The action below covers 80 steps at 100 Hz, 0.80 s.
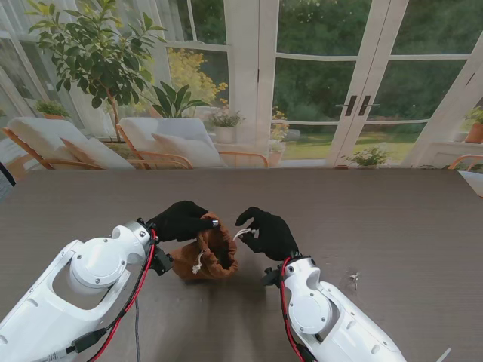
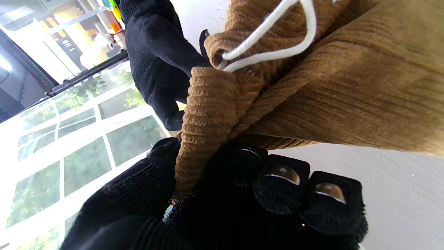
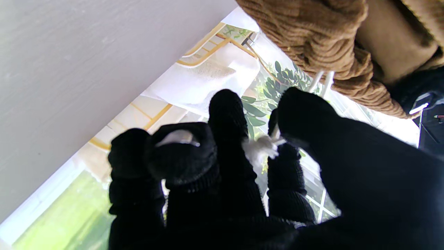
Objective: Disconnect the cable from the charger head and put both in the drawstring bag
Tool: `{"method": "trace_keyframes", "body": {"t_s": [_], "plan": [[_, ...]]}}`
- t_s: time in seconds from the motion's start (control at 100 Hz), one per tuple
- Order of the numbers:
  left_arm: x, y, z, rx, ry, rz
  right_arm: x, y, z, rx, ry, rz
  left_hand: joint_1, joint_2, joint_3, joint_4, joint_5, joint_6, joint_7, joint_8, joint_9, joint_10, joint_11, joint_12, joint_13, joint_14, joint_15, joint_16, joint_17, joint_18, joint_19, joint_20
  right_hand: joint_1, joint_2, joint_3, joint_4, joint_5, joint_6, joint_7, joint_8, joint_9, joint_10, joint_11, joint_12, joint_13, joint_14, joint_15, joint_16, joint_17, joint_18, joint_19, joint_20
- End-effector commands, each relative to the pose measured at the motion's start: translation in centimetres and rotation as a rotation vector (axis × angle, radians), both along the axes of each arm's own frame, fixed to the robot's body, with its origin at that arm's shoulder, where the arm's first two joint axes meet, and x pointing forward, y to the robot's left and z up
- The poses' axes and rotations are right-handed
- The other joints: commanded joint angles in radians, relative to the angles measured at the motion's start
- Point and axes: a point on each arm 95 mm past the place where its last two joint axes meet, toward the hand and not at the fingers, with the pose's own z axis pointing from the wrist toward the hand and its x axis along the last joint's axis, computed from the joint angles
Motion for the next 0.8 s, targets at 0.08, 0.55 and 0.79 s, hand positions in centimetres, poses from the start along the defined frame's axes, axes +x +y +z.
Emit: {"method": "trace_keyframes", "body": {"t_s": [0.08,0.55,0.79], "plan": [[-0.15,-0.1,0.13,-0.004,0.009,-0.014,-0.25,0.2,0.35,0.002,-0.027,0.028,0.036,0.041,0.009,-0.011,0.015,0.032,0.005,0.0,0.01,0.015,-0.003,-0.008,0.007,0.024,0.0,-0.009,0.009,-0.02,0.021,0.014,0.051,-0.074,0.029,-0.013,0.1,-0.079,0.093,-0.024,0.038,-0.017,0.014,-0.001,0.027,-0.032,0.034,0.01,0.241,-0.028,-0.006,0.023],[-0.14,-0.16,0.07,-0.002,0.014,-0.016,-0.61,0.27,0.19,0.025,-0.012,0.043,0.037,0.041,0.008,-0.011,0.016,0.032,0.005,0.0,0.01,0.015,-0.004,-0.008,0.006,0.025,0.0,-0.009,0.009,-0.02,0.021,0.014,-0.001,-0.019,0.04,-0.021,0.213,0.038,0.105,-0.037,0.186,-0.033,0.014,-0.024,0.027,-0.025,0.141,0.052,0.322,-0.017,0.026,0.012],[-0.05,-0.24,0.06,-0.005,0.016,-0.019,-1.02,1.13,-0.2,0.022,-0.016,-0.017,0.036,0.042,0.008,-0.011,0.014,0.033,0.004,-0.001,0.01,0.015,-0.004,-0.008,0.007,0.025,0.0,-0.009,0.009,-0.02,0.021,0.014,-0.011,0.021,0.055,-0.03,0.172,0.232,0.211,-0.001,0.243,-0.015,0.022,-0.038,0.028,-0.064,0.249,0.093,0.425,-0.001,0.074,-0.009]]}}
